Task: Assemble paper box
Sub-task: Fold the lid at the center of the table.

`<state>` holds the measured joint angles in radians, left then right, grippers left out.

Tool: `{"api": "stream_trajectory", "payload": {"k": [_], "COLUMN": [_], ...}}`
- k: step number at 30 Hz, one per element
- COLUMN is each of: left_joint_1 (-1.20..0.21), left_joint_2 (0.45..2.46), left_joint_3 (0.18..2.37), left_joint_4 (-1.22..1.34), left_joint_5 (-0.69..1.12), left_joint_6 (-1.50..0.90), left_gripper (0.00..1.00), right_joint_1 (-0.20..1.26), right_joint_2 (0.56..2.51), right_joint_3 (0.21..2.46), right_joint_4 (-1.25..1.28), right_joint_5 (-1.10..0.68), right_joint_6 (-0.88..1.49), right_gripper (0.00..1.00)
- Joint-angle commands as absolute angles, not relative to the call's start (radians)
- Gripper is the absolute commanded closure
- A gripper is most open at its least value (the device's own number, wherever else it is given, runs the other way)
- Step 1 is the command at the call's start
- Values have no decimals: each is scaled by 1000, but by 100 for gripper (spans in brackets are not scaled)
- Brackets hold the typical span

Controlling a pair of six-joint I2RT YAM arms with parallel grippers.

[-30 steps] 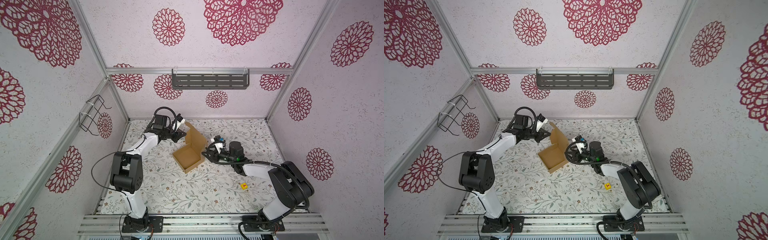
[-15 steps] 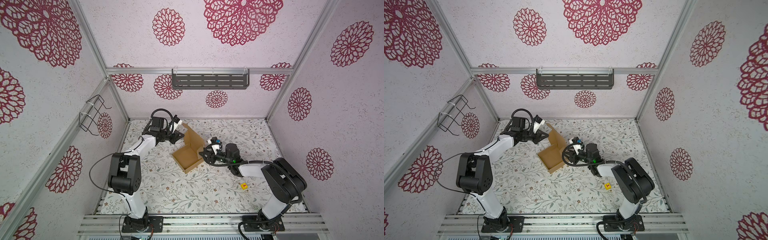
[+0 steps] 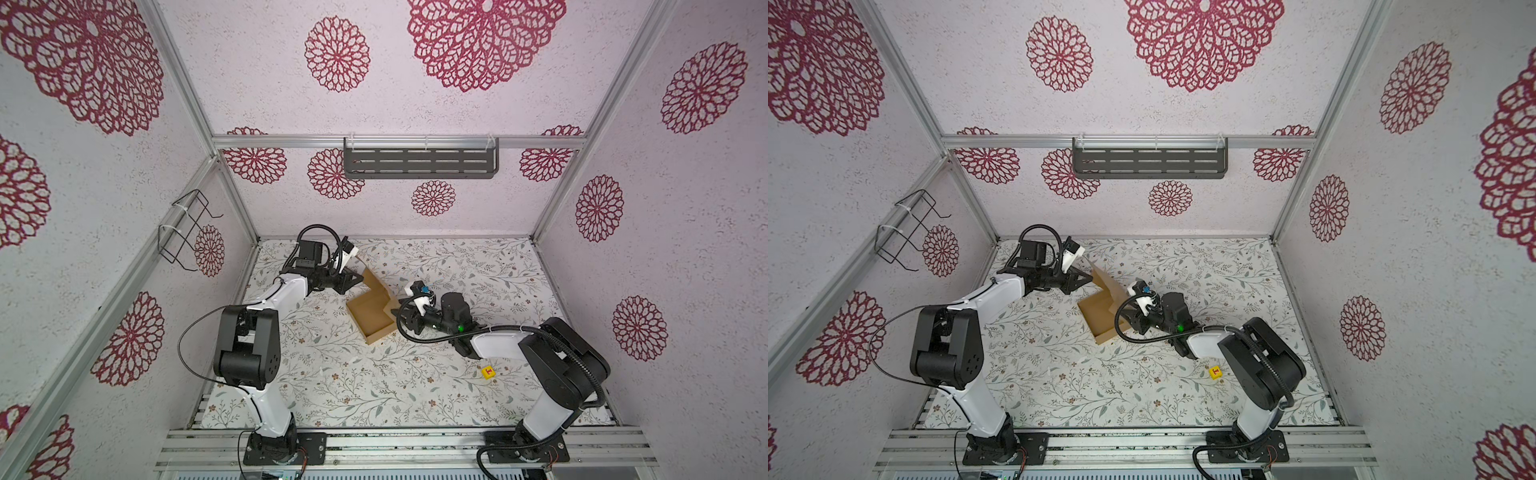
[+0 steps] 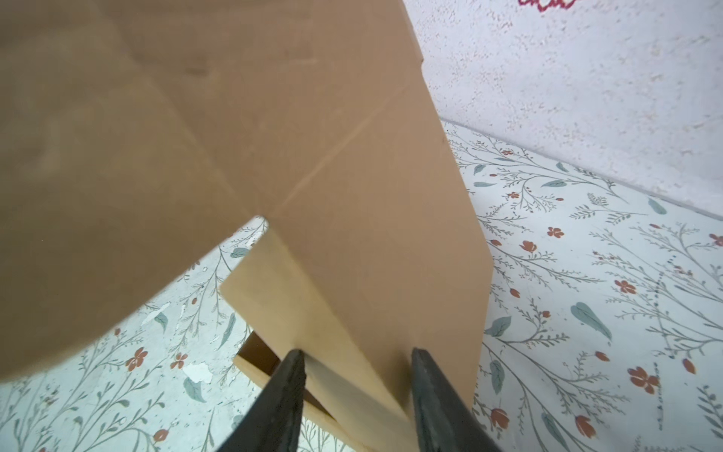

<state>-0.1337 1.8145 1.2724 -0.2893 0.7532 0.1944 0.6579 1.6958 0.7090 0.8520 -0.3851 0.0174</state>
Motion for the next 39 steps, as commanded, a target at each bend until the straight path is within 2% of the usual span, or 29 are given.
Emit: {"api": "stream_trajectory", "payload": {"k": [1, 23, 39], "left_joint_1": [-132, -140, -169], "left_joint_2": [1799, 1798, 1804], "left_joint_3": [1252, 1253, 1306], "left_joint_4": [-327, -341, -396], "left_joint_5": [775, 785, 805], "left_joint_6": [206, 210, 233], "left_gripper": [92, 92, 92], "right_joint_1": [674, 722, 730], "right_joint_2": [1671, 1687, 1692], "right_joint_3": [700, 684, 713], "right_joint_4": [874, 923, 920], "right_joint_5": [-314, -124, -78], "right_joint_6": [-23, -58, -75], "right_gripper": [53, 59, 60]}}
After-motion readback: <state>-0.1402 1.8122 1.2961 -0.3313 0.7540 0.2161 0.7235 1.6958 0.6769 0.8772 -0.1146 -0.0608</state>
